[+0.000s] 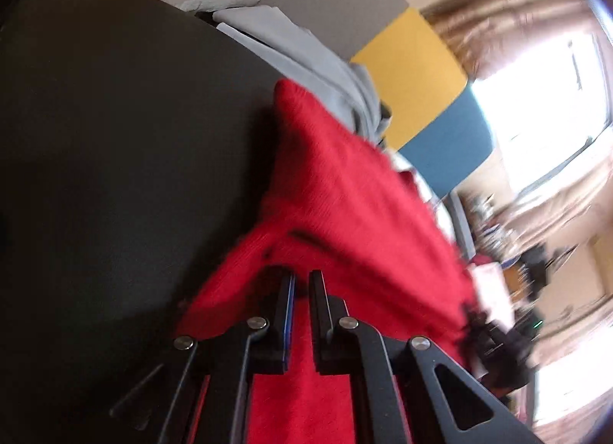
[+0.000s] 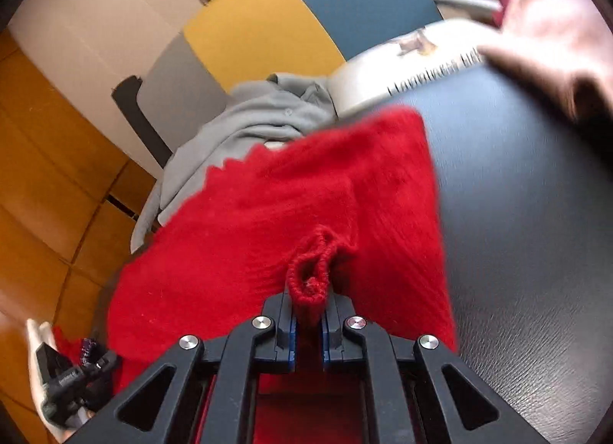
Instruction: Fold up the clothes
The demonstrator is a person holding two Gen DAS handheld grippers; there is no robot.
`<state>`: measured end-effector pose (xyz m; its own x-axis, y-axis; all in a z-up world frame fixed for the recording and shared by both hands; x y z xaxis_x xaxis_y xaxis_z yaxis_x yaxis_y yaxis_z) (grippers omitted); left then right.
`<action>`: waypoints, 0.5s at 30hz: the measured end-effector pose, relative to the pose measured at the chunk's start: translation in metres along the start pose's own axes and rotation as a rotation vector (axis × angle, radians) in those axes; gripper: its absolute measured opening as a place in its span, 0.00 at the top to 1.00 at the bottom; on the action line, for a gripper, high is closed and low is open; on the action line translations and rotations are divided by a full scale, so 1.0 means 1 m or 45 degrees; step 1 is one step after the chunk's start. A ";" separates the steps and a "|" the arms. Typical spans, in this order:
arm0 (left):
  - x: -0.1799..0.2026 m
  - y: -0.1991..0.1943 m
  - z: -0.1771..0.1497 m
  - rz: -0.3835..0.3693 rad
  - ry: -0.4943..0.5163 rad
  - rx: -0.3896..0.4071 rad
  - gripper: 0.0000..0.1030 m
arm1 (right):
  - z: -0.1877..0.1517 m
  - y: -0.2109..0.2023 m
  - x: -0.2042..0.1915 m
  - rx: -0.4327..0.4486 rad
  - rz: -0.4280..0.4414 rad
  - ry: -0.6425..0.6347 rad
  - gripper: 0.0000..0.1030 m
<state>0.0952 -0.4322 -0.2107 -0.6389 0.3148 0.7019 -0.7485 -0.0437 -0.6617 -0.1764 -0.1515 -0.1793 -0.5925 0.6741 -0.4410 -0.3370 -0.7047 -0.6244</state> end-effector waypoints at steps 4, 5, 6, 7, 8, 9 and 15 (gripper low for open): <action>0.016 -0.017 0.010 -0.028 0.039 0.052 0.96 | 0.006 -0.004 -0.001 0.040 0.148 0.096 0.65; 0.025 -0.019 0.014 -0.053 0.057 0.062 0.92 | 0.010 -0.006 -0.001 0.063 0.182 0.132 0.59; 0.037 -0.020 0.020 -0.074 0.075 0.080 0.88 | 0.014 -0.009 0.000 0.086 0.215 0.168 0.58; 0.048 -0.021 0.026 -0.092 0.093 0.098 0.86 | 0.018 -0.011 0.001 0.109 0.248 0.204 0.57; 0.057 -0.018 0.032 -0.089 0.120 0.112 0.83 | 0.023 -0.013 0.001 0.124 0.264 0.220 0.57; 0.066 -0.010 0.039 -0.074 0.156 0.121 0.83 | 0.026 -0.010 -0.001 0.113 0.243 0.195 0.57; 0.047 0.034 0.040 0.130 0.191 0.051 0.84 | 0.021 -0.007 -0.011 0.034 0.050 -0.044 0.92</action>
<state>0.0331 -0.4570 -0.1895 -0.6804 0.4443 0.5829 -0.6897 -0.1193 -0.7142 -0.1822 -0.1586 -0.1563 -0.6305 0.6381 -0.4420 -0.3324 -0.7365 -0.5891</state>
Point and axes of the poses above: each gripper's, at about its wrist camera, not at the fingertips, and y roughly the way its jaws point, x to its right, z to its top, the point moved 10 cm from there along y, roughly the way its jaws point, and after that the axes turned 13 degrees about -y, right-handed, at the moved point
